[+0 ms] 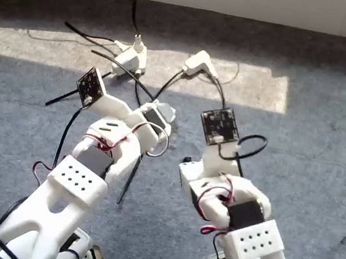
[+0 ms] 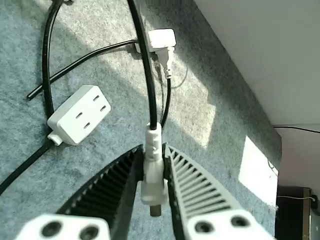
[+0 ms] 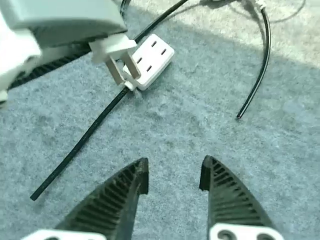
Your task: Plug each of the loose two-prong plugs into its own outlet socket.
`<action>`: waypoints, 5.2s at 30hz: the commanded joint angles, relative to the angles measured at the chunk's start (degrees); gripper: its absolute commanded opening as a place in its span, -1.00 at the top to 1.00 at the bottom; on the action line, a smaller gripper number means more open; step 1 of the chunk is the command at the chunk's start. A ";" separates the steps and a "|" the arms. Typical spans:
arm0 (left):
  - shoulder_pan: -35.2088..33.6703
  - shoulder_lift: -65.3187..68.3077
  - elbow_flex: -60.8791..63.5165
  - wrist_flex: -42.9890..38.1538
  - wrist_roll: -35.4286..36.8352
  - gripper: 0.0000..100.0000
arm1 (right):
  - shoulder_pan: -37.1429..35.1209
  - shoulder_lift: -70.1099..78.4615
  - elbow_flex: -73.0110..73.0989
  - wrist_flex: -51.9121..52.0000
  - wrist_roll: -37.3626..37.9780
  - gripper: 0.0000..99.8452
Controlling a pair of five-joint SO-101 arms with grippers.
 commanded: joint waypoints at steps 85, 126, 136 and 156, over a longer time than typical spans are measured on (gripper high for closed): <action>5.49 -6.02 13.41 -24.79 10.02 0.99 | 17.71 55.87 -50.59 5.76 4.92 0.98; -3.47 46.37 -42.07 21.45 9.58 0.99 | 27.38 52.79 -15.43 -11.91 -2.29 0.98; -6.46 49.98 -44.79 21.71 9.67 0.99 | 27.38 52.79 -15.43 -11.91 -2.29 0.98; -8.13 46.02 -47.34 23.74 15.65 0.99 | 27.30 52.88 -15.69 -12.00 -2.29 0.98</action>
